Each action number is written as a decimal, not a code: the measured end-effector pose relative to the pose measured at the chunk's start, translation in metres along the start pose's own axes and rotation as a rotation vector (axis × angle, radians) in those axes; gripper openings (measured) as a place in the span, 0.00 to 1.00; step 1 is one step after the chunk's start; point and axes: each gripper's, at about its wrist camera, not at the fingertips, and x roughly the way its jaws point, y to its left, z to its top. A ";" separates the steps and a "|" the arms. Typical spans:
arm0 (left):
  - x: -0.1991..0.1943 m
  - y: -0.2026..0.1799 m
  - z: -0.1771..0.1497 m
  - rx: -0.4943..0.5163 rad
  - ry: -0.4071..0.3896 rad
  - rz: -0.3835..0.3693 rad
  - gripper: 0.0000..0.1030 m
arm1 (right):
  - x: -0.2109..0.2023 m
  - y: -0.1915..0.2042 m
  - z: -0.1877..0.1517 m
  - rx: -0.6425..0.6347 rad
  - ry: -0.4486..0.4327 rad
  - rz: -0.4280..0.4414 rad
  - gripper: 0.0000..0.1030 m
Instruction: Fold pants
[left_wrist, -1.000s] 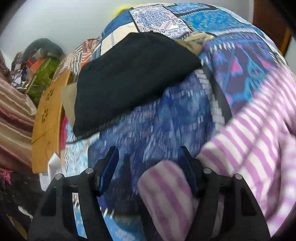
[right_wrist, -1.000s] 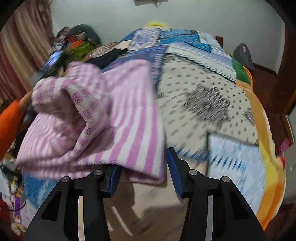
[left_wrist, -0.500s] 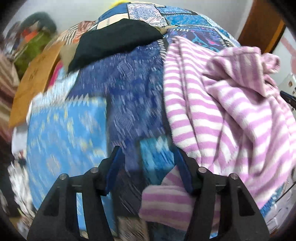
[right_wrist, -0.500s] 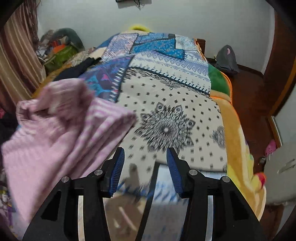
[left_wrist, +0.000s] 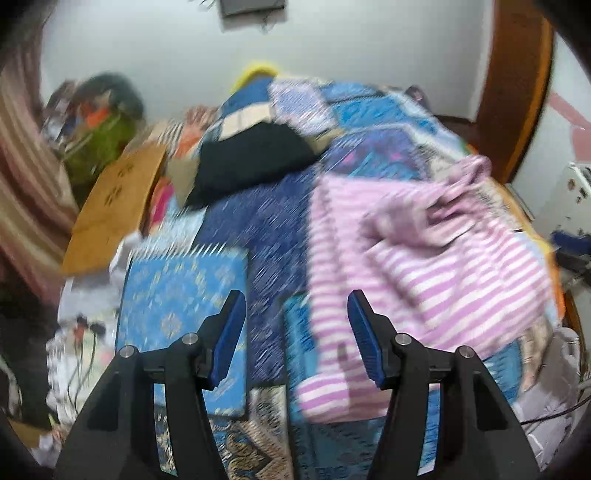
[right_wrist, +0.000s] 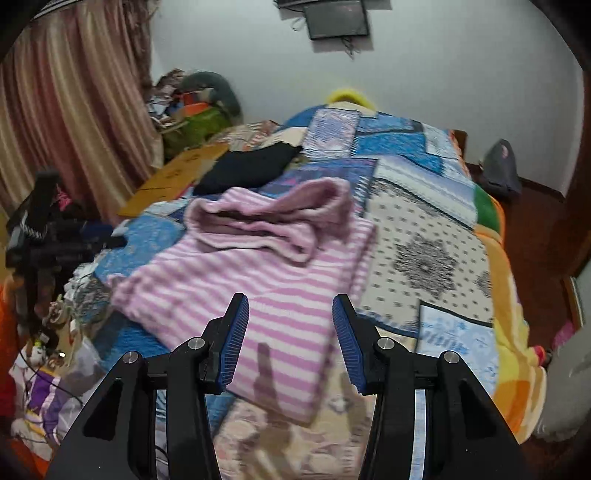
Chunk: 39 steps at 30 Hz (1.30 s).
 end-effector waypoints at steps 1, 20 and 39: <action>-0.002 -0.011 0.006 0.022 -0.012 -0.025 0.56 | 0.004 0.002 -0.001 0.006 0.003 0.012 0.43; 0.130 -0.098 0.079 0.112 0.197 -0.214 0.47 | 0.058 -0.001 -0.025 0.060 0.104 0.074 0.43; 0.127 -0.040 0.120 0.058 0.092 -0.113 0.48 | 0.051 -0.023 0.030 -0.001 0.011 -0.007 0.43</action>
